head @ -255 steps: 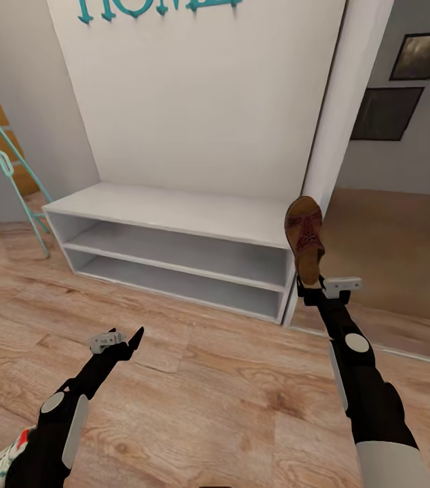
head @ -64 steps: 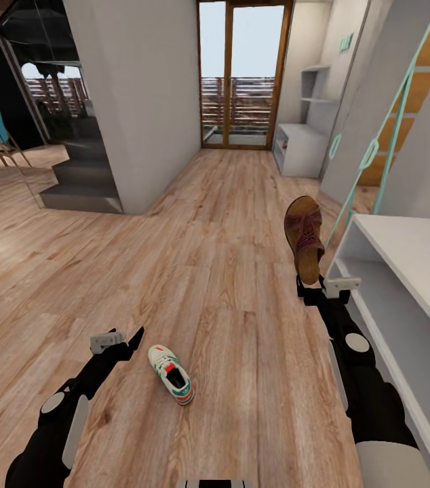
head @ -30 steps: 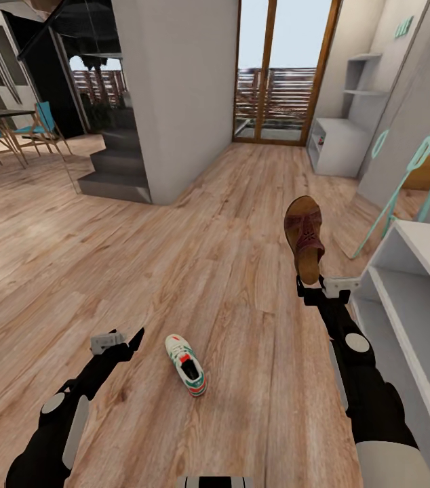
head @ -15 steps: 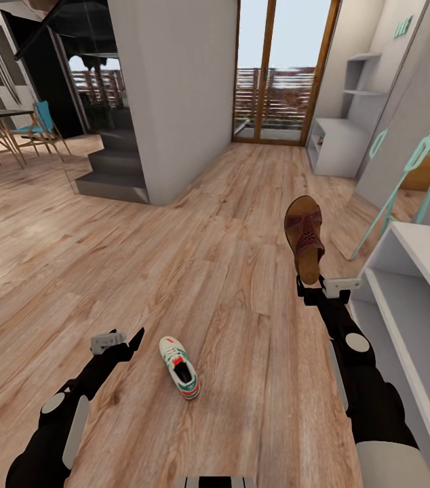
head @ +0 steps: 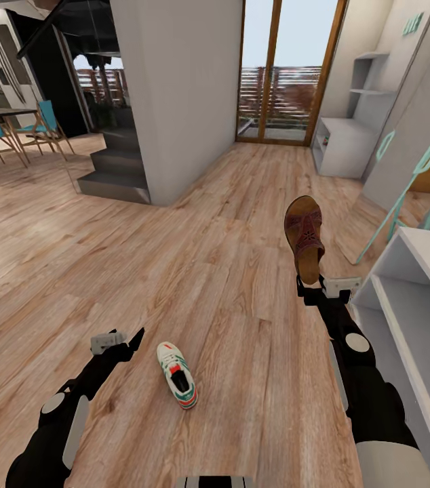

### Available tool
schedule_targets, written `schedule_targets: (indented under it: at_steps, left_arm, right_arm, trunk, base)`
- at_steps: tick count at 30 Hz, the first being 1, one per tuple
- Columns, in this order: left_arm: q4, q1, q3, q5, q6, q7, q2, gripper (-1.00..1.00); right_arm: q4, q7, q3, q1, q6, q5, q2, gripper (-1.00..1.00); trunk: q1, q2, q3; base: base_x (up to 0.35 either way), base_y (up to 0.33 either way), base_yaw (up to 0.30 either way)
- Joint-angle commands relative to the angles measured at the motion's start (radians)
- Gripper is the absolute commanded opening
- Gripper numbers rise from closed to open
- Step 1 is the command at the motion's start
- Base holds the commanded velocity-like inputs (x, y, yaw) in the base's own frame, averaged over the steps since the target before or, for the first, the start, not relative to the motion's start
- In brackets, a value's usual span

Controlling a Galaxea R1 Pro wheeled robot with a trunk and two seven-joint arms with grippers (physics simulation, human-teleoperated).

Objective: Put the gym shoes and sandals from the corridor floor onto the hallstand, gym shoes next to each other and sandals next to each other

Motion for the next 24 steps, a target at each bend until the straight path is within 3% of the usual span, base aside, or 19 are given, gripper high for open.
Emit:
schedule_targets:
  at_steps: [1,6,24]
  left_arm:
    - [0.0,-0.001,0.003,0.006,0.003,-0.007,-0.001,1.0]
    - [0.0,-0.001,0.003,0.006,0.003,-0.007,-0.001,1.0]
    - [0.0,-0.001,0.003,0.006,0.003,-0.007,-0.001,1.0]
  right_arm:
    - [-0.002,0.008,-0.003,0.0,0.006,0.005,0.001,-1.0]
    - [-0.002,0.008,-0.003,0.0,0.006,0.005,0.001,-1.0]
    - [-0.002,0.008,-0.003,0.0,0.006,0.005,0.001,-1.0]
  trunk:
    - [0.0,0.0,-0.002]
    - [0.0,0.0,-0.005]
    - [0.0,0.0,-0.005]
  base:
    - [0.071,-0.034,0.172]
    - [0.023,-0.011,0.131]
    - [0.029,-0.017,0.002]
